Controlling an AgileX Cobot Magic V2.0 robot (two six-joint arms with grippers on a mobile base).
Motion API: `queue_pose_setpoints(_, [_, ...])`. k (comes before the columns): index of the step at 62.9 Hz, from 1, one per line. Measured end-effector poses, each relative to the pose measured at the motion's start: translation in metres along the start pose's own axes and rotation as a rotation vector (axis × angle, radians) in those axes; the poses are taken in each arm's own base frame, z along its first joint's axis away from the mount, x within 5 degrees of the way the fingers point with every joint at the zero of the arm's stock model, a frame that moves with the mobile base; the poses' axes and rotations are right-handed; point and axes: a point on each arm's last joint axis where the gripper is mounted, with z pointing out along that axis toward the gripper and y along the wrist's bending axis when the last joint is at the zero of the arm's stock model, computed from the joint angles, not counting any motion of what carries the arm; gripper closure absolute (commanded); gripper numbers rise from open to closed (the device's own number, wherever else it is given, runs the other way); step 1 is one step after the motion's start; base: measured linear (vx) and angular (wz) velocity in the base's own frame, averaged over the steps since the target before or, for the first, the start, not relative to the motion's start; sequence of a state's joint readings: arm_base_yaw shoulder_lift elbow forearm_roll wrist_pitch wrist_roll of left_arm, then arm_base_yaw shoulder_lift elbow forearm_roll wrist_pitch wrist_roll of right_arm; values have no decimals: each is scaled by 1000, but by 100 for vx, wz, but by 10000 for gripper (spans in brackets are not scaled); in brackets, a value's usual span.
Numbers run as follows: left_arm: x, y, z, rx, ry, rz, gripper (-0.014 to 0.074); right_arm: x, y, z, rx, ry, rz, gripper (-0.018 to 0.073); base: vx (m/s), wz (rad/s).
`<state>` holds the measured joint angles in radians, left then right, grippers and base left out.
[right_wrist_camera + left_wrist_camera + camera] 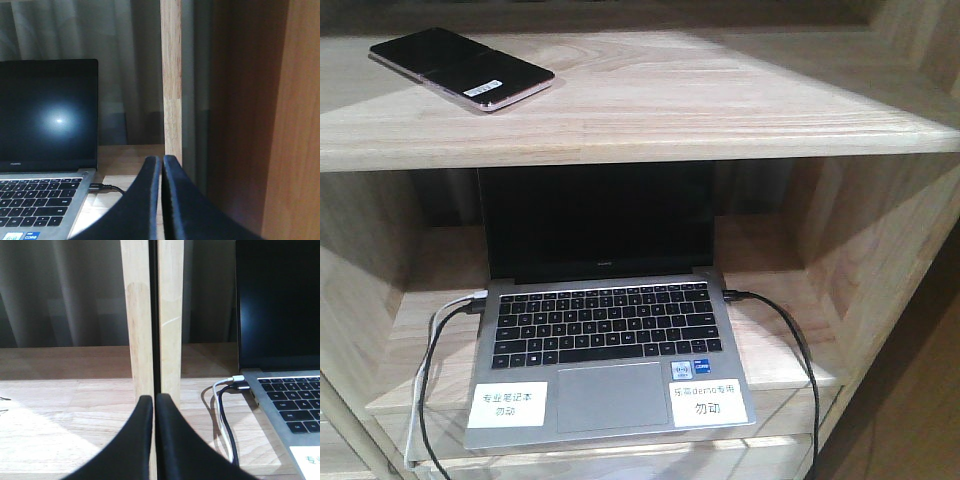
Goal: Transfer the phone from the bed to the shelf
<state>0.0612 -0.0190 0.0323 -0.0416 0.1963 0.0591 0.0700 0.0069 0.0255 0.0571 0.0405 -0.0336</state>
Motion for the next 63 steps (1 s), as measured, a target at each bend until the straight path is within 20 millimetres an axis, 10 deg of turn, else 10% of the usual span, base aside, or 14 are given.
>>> queue_pose_setpoints(63, [0,0,0,0,0,0,595,-1,0,-1,0,-19,0,564,0,0])
